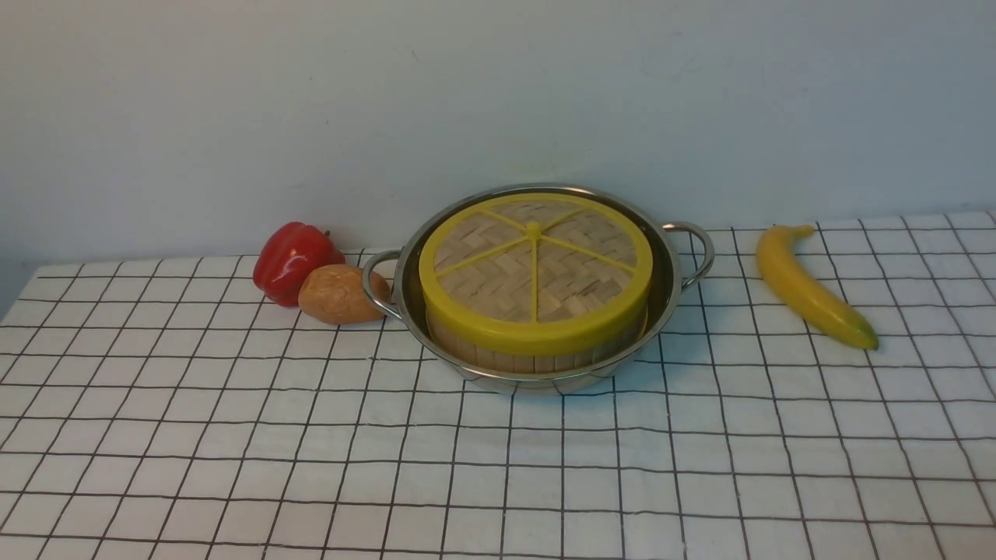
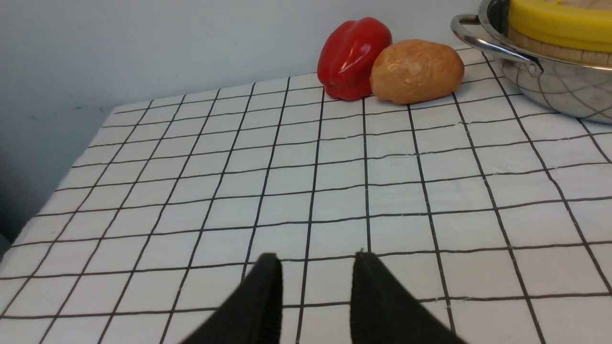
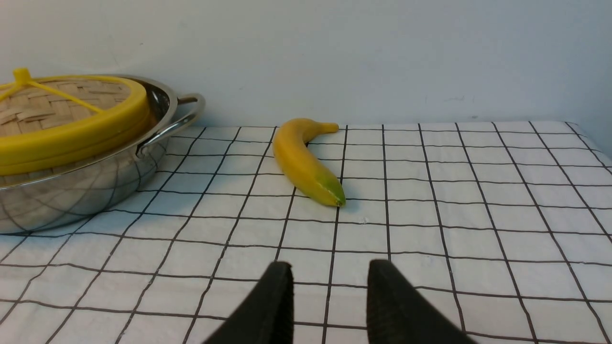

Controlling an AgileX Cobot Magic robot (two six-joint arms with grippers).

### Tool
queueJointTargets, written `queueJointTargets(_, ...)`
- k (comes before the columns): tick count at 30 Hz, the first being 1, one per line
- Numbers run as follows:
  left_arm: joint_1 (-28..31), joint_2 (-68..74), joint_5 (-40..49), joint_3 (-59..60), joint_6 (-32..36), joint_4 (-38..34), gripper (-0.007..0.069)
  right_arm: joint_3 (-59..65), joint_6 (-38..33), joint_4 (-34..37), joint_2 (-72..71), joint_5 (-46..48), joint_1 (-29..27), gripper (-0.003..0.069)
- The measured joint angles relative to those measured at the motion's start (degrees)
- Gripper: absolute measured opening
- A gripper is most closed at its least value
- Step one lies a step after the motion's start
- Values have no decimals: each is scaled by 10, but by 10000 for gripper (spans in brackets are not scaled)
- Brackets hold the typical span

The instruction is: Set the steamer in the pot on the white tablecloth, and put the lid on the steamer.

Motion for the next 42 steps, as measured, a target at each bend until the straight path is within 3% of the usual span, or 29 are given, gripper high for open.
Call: queueJointTargets(42, 0, 0, 0, 0, 0, 0, 243, 0, 0, 0, 0, 0, 0, 240)
